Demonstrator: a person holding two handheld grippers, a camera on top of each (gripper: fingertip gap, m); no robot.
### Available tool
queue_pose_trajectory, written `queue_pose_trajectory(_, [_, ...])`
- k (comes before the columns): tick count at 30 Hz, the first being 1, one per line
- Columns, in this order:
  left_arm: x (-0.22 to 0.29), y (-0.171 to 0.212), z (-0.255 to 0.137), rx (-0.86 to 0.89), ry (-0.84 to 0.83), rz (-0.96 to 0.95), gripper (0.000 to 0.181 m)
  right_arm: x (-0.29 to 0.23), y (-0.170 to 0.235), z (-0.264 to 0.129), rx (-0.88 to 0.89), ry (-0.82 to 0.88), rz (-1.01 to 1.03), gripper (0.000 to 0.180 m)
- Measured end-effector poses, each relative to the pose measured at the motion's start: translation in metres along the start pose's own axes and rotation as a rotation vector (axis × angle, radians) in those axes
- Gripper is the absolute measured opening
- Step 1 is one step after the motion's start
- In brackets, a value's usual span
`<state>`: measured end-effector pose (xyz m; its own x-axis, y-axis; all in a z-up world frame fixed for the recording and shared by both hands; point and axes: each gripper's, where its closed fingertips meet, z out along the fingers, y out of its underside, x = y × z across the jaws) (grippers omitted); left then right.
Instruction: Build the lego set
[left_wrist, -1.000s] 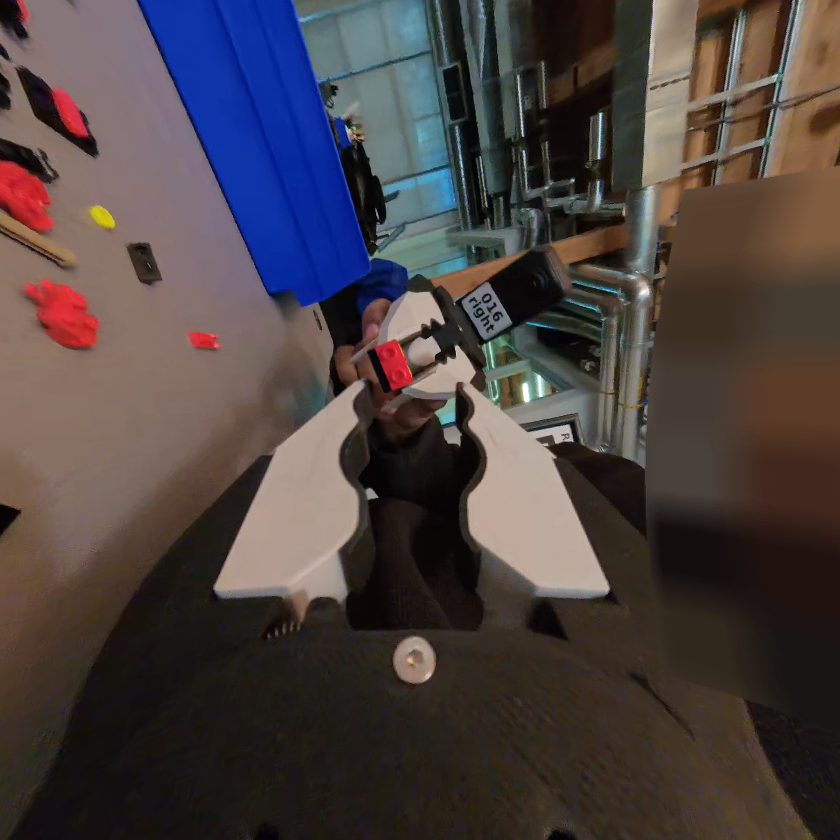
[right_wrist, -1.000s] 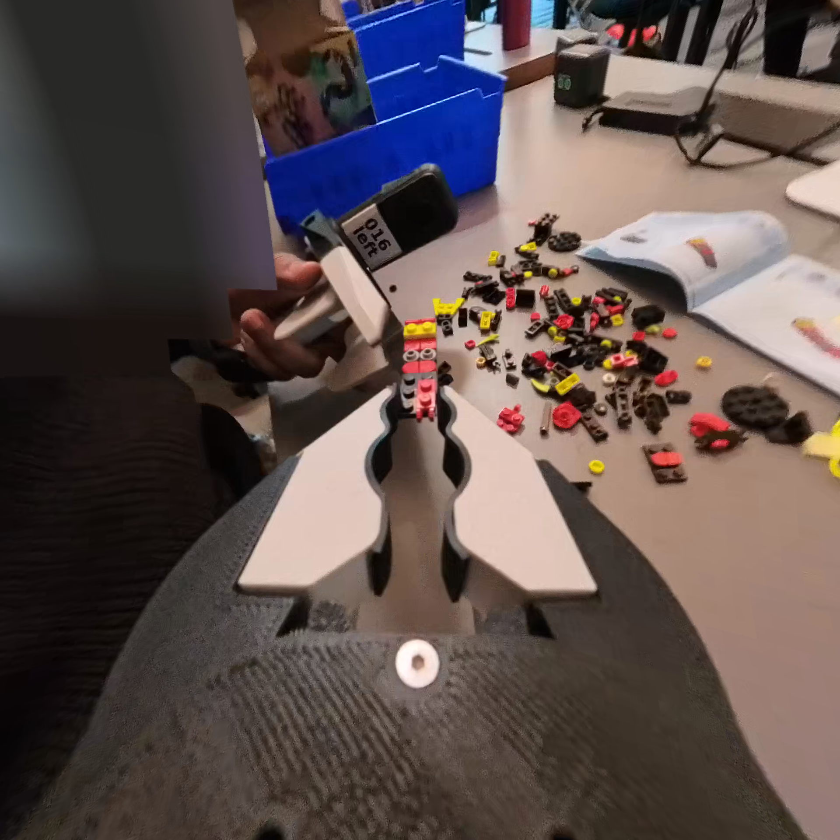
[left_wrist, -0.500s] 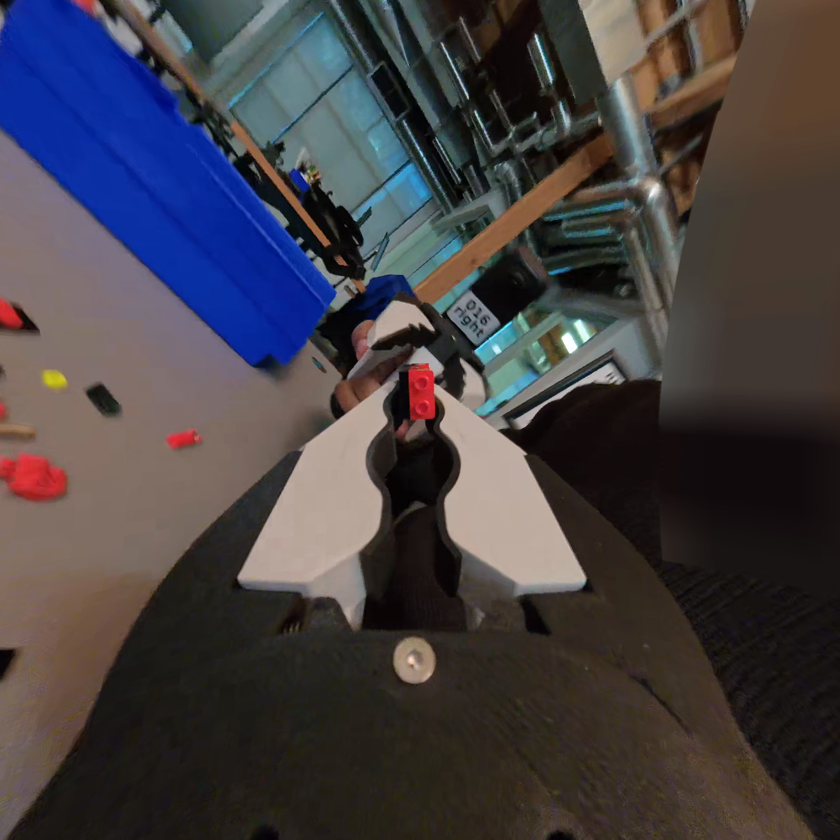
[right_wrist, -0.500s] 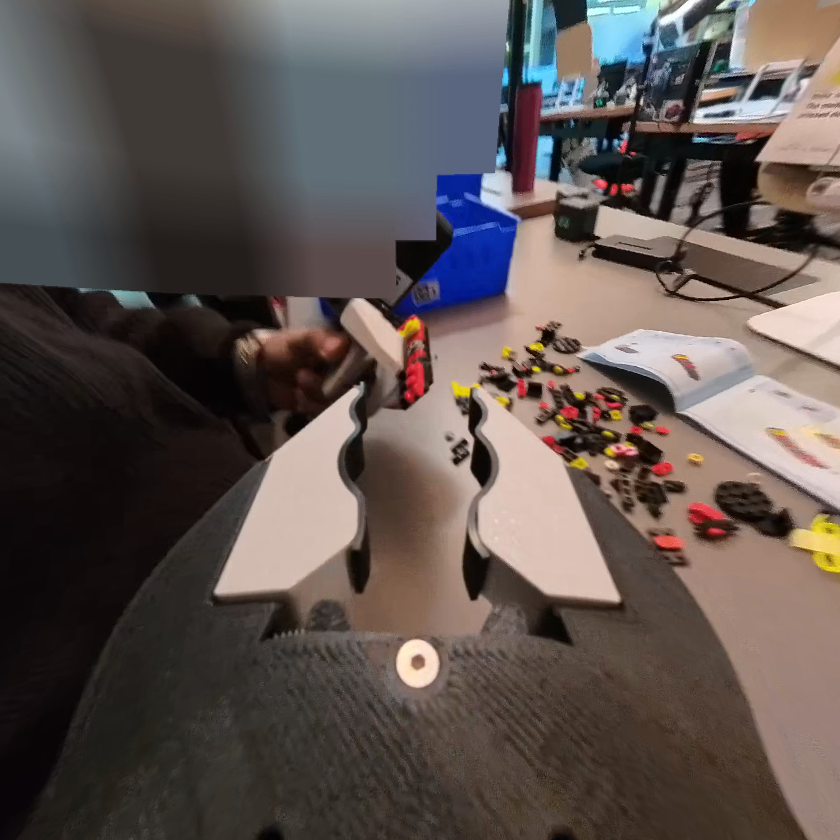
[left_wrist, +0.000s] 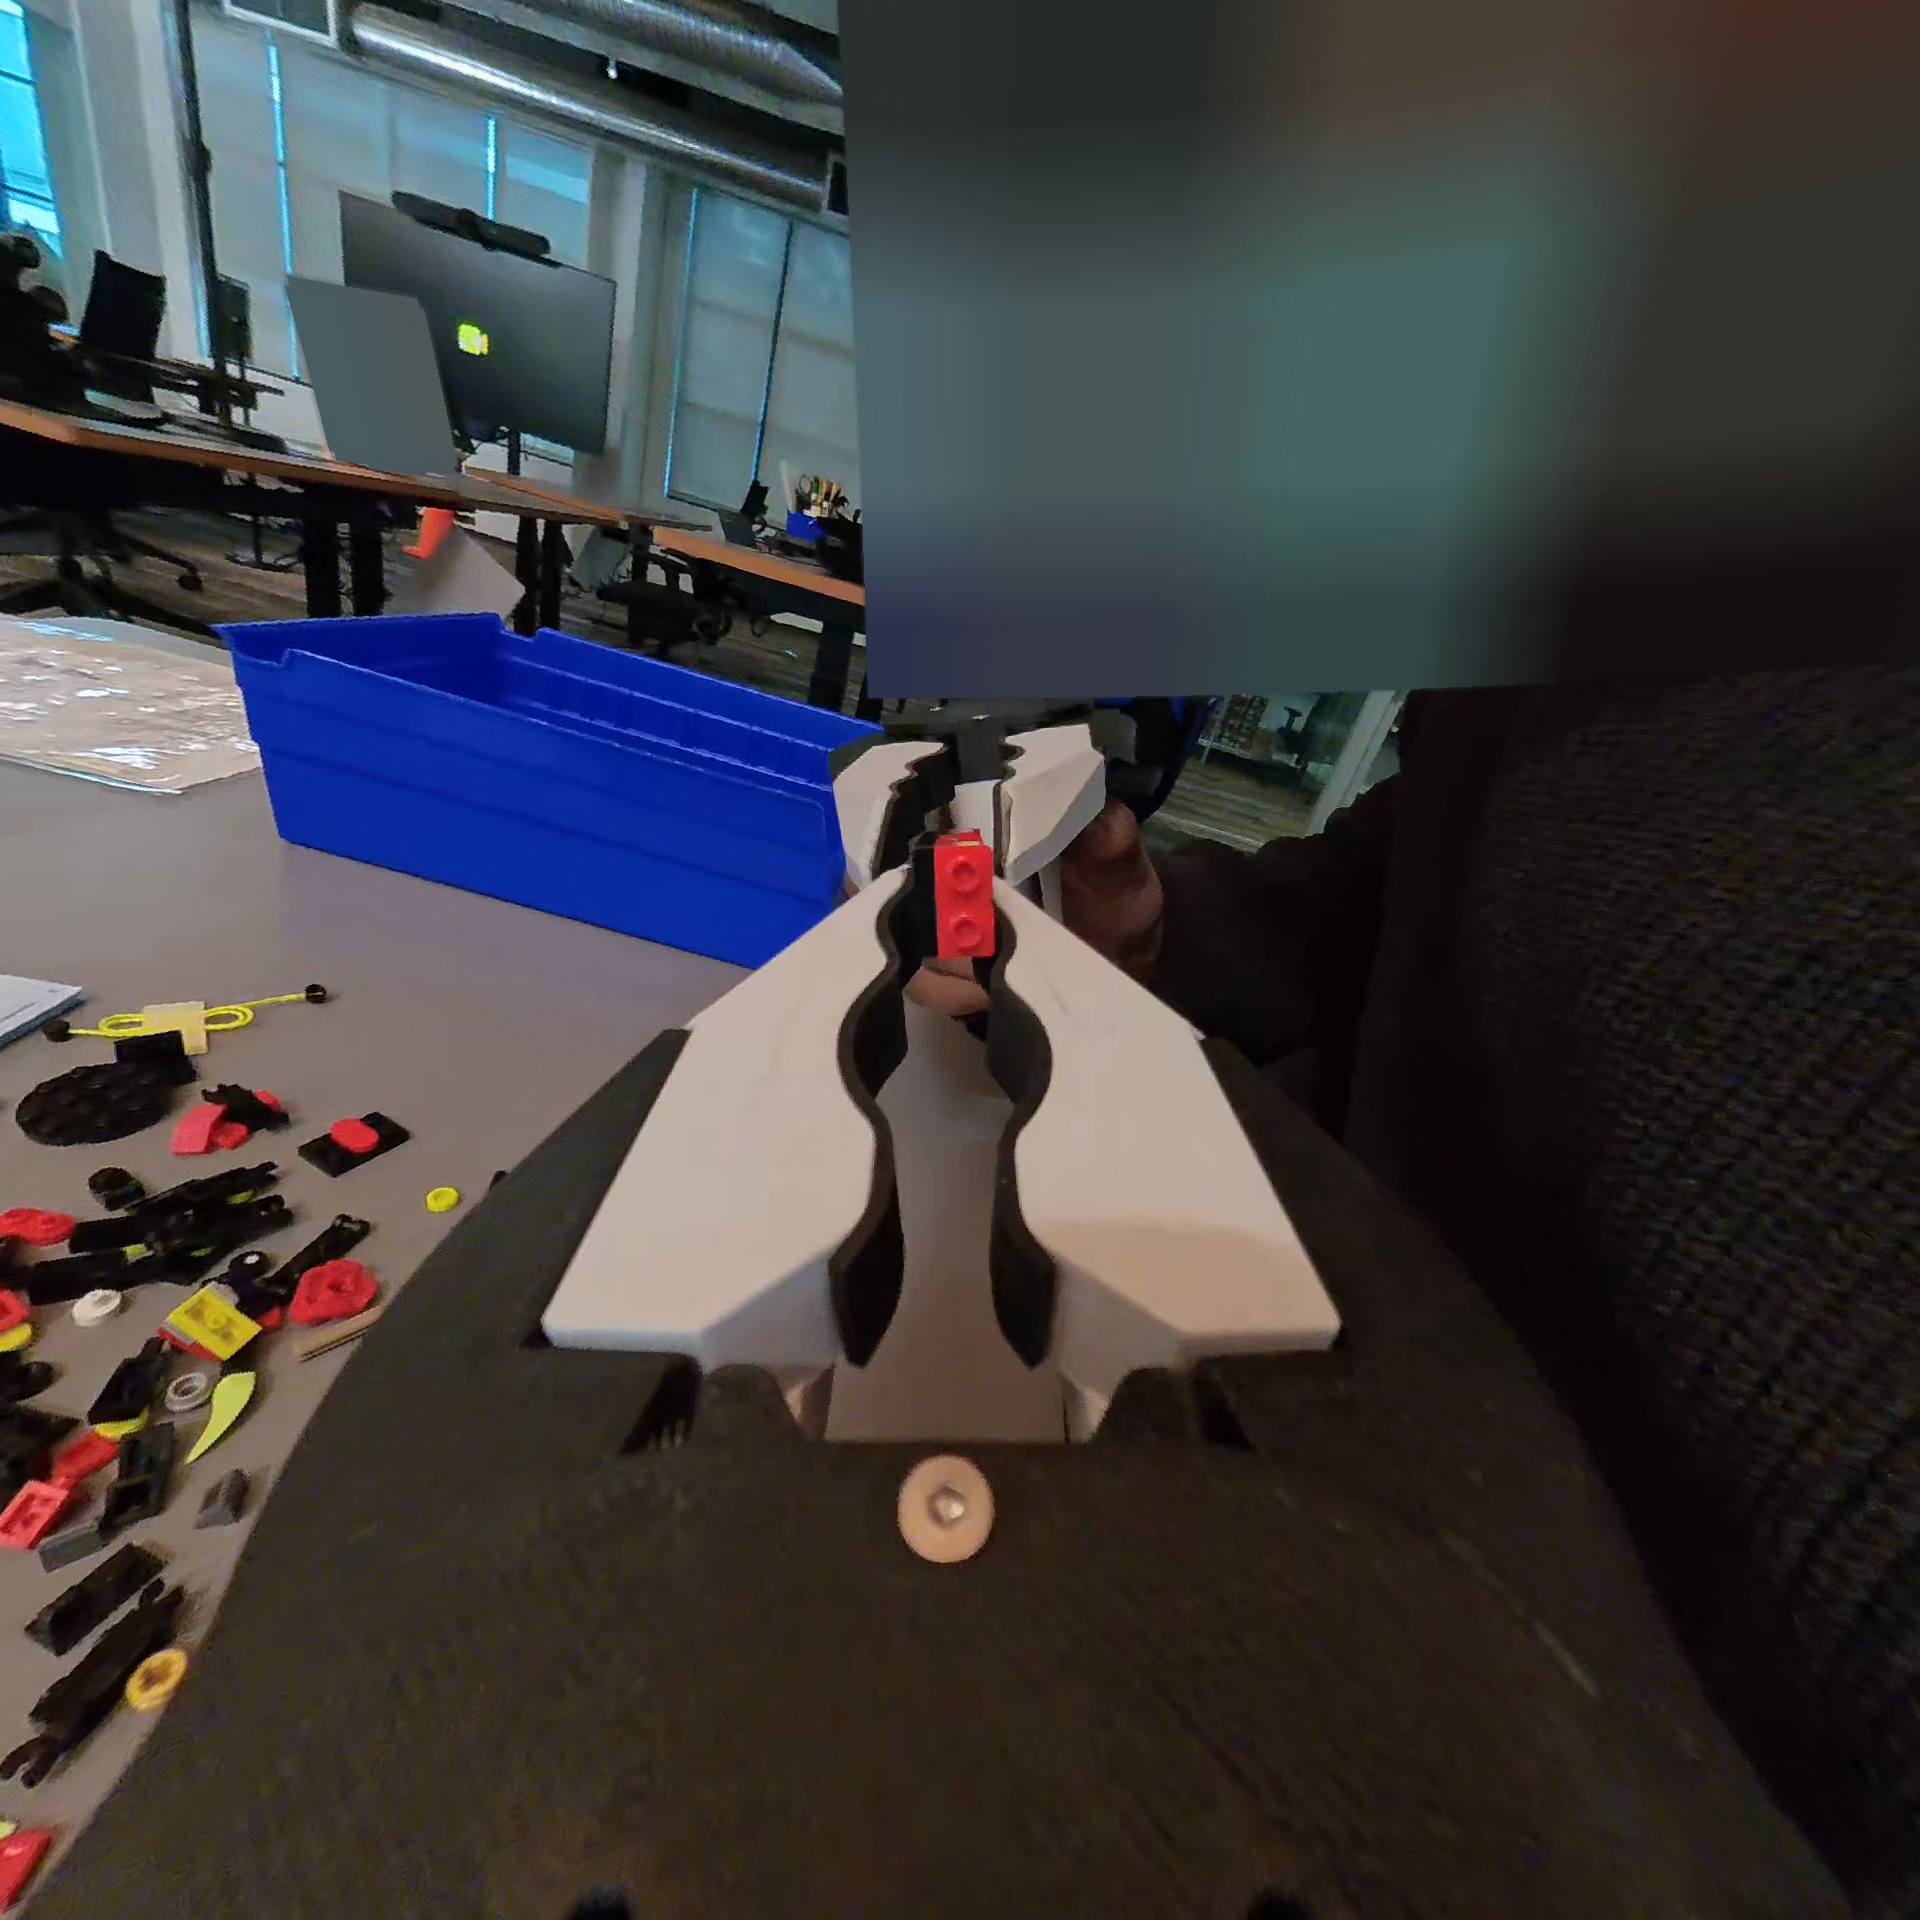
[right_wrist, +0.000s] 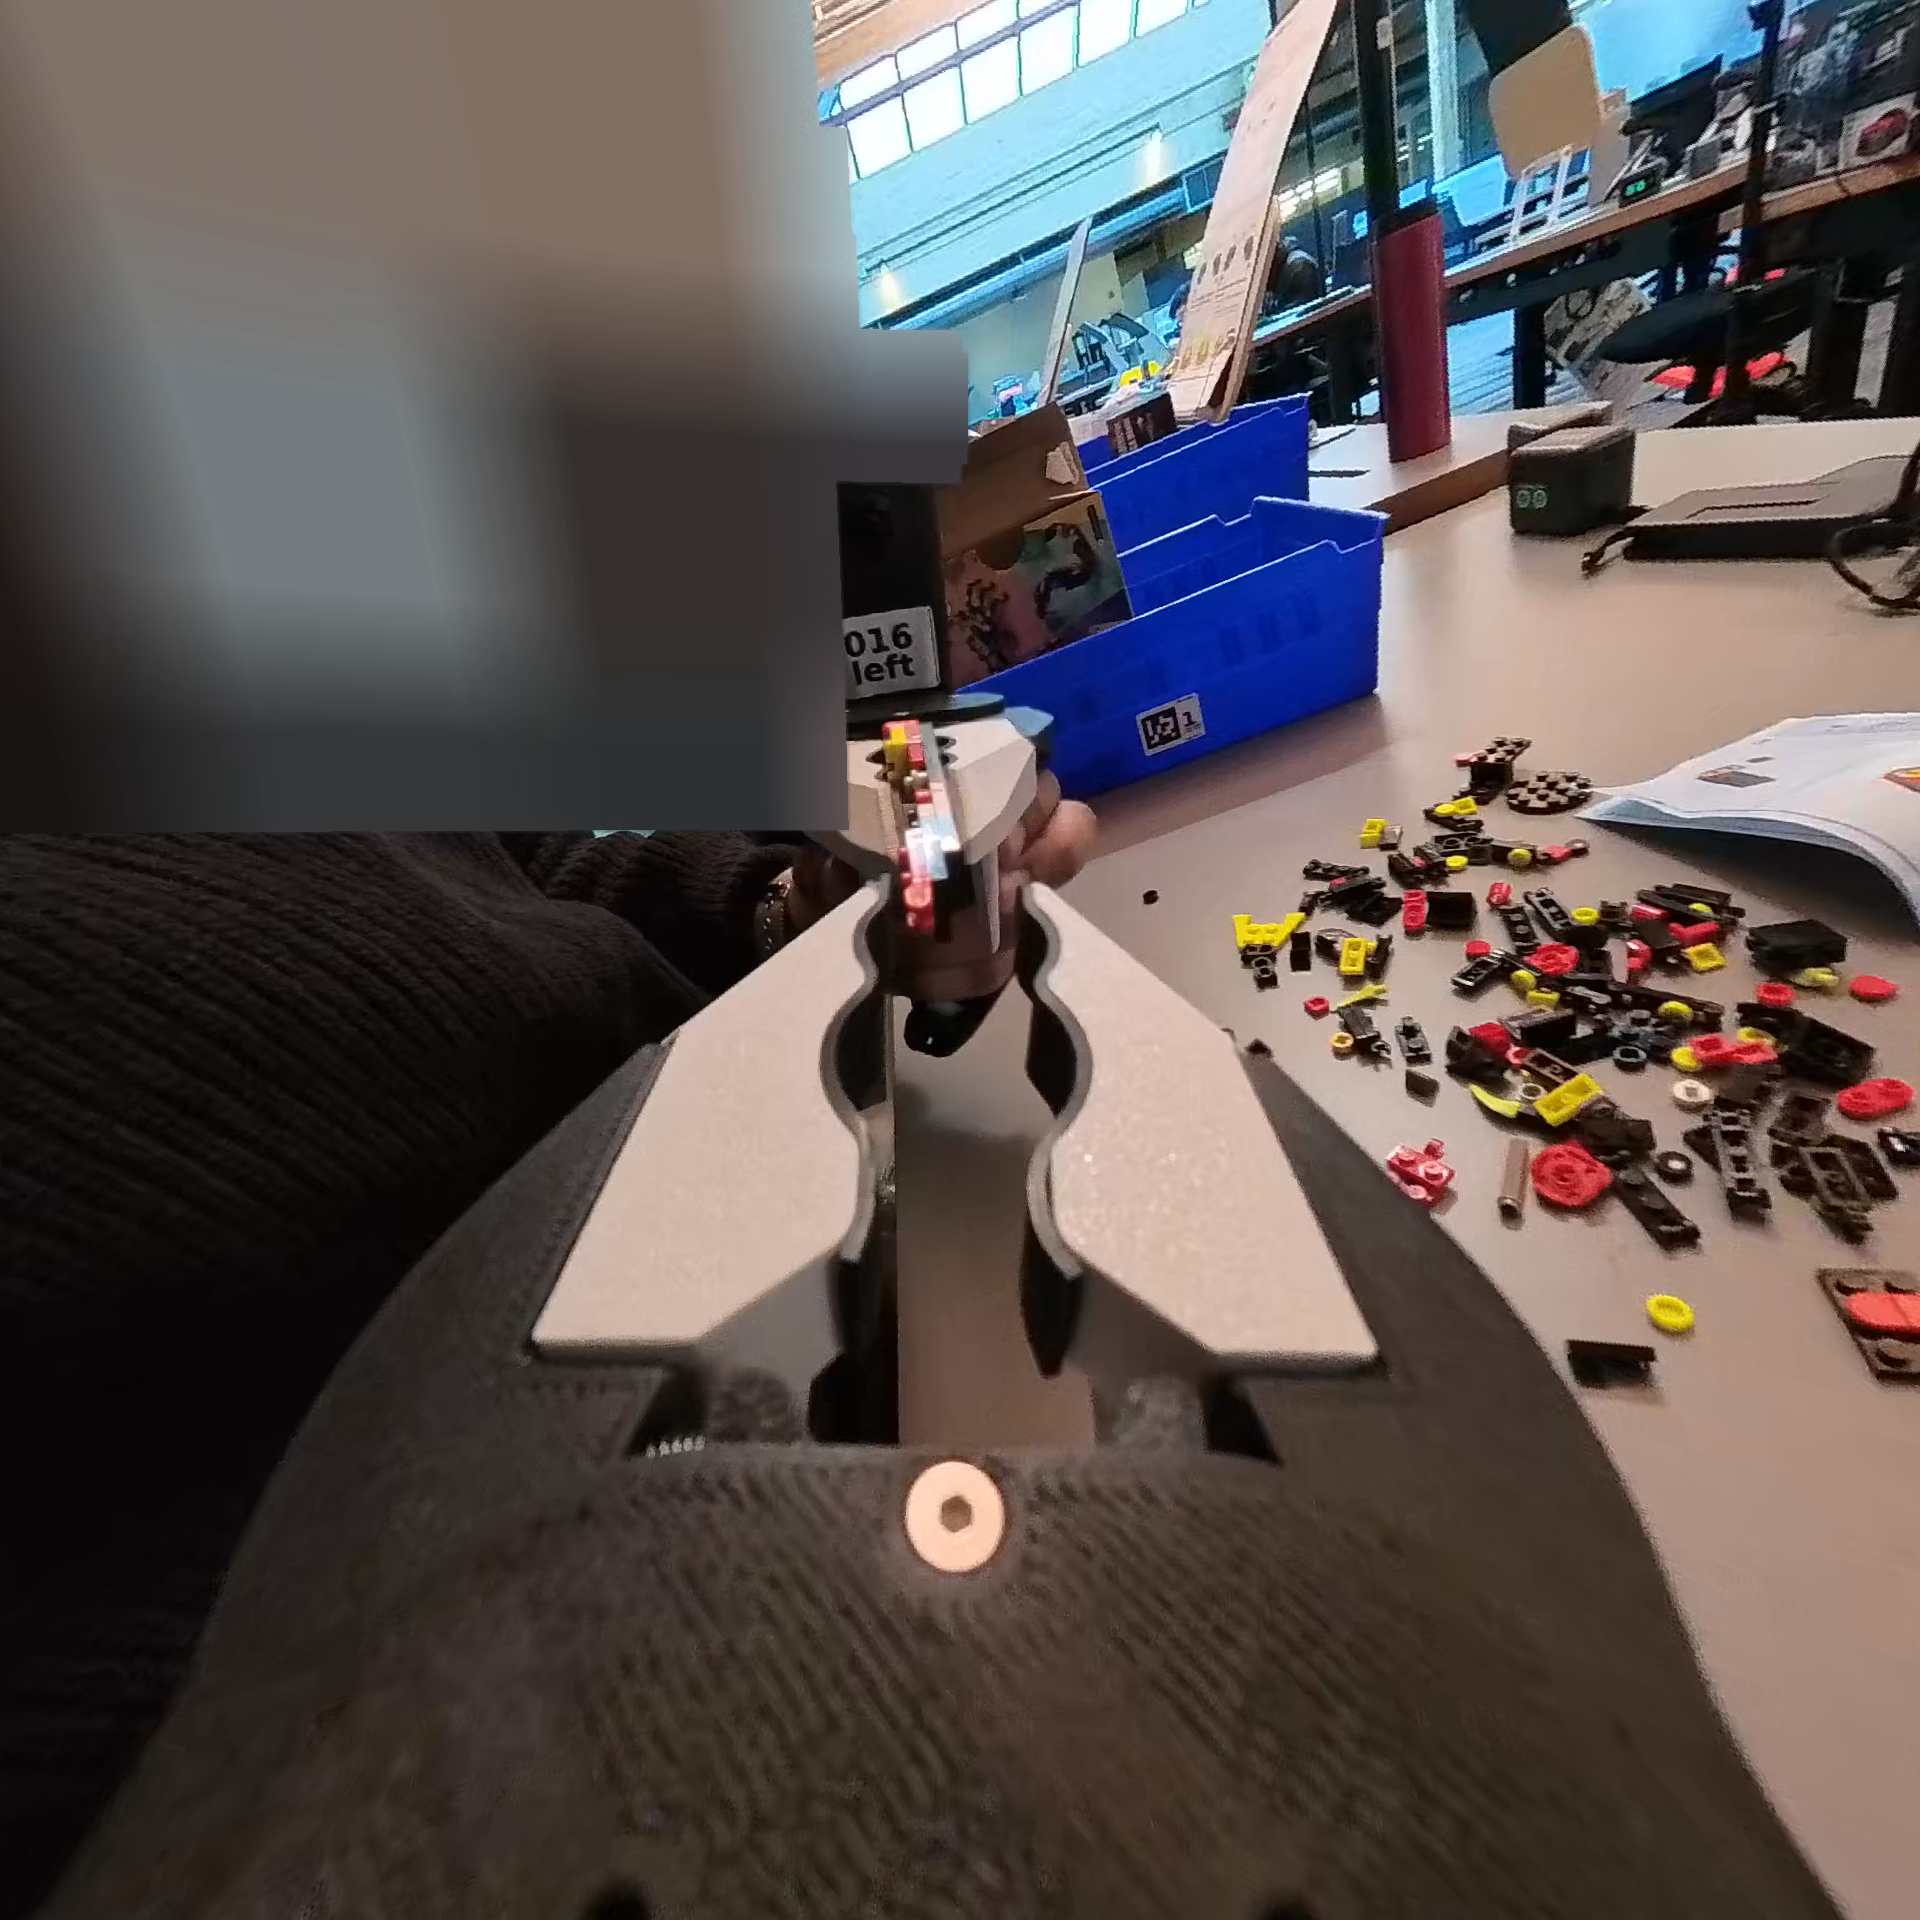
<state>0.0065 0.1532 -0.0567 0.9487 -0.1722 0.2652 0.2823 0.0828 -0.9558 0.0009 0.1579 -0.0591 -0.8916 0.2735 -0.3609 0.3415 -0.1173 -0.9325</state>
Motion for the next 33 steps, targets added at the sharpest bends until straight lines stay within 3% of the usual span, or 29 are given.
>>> queue_pose_trajectory(9, [0.002, 0.002, 0.0018, -0.001, 0.016, -0.022, 0.006, -0.0053, 0.001, 0.002, 0.004, -0.041, 0.0, 0.009])
queue_pose_trajectory(19, [0.0032, 0.0036, 0.0036, -0.009, 0.024, -0.03, 0.005, -0.0045, -0.0013, 0.0007, 0.023, -0.048, 0.014, 0.016])
queue_pose_trajectory(33, [0.0069, 0.0057, 0.0063, -0.02, 0.038, -0.035, 0.005, -0.0103, 0.0038, 0.0028, -0.017, -0.054, -0.06, 0.009])
